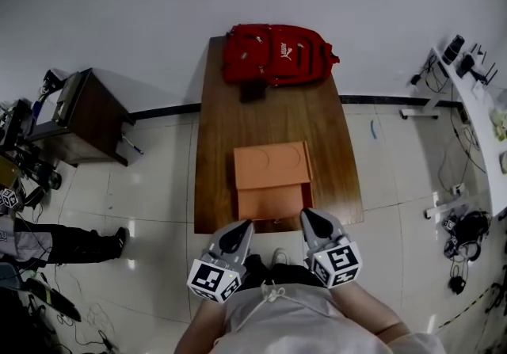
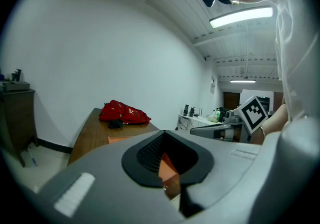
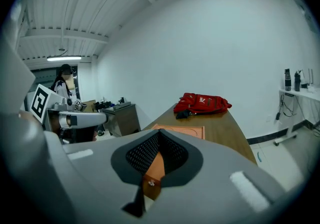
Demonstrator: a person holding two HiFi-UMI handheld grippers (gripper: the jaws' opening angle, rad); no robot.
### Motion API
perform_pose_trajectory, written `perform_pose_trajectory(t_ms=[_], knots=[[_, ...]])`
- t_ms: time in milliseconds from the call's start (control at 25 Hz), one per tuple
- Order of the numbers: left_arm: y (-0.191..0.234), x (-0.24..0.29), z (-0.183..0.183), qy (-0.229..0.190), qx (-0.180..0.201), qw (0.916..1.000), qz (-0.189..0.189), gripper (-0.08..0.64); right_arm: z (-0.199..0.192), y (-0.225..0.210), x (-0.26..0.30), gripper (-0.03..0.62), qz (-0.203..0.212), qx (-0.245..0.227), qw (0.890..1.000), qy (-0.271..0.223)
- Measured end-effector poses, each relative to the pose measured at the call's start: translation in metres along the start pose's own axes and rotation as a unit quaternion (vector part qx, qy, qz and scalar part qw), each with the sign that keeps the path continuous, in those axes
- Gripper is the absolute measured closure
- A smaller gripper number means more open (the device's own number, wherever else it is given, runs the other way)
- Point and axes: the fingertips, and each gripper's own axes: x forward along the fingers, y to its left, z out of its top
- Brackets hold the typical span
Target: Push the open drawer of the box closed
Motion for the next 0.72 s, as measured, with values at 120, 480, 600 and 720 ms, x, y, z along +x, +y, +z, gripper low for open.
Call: perform_pose_trajectory(t_ms=[120, 480, 600, 720], knots=[[0.007, 0.005, -0.023, 0.024, -0.019, 0.9995, -0.002, 0.554, -0.022, -0.004, 0.007, 0.586, -0.006, 0.008, 1.000, 0.030], [0.021, 0.026, -0.089, 0.094, -0.064, 0.9934, -0.015, 0.554, -0.107, 0.000, 0.025, 0.586, 0.002, 0.042, 0.990, 0.133], [0.015, 0.030, -0.121, 0.118, -0.091, 0.9886, -0.021, 0.554, -0.136, 0.003, 0.029, 0.586, 0.012, 0.049, 0.985, 0.164], [0.015, 0.031, -0.146, 0.137, -0.103, 0.9851, -0.016, 0.554, -0.156, 0.003, 0.032, 0.586, 0.013, 0.065, 0.980, 0.186]])
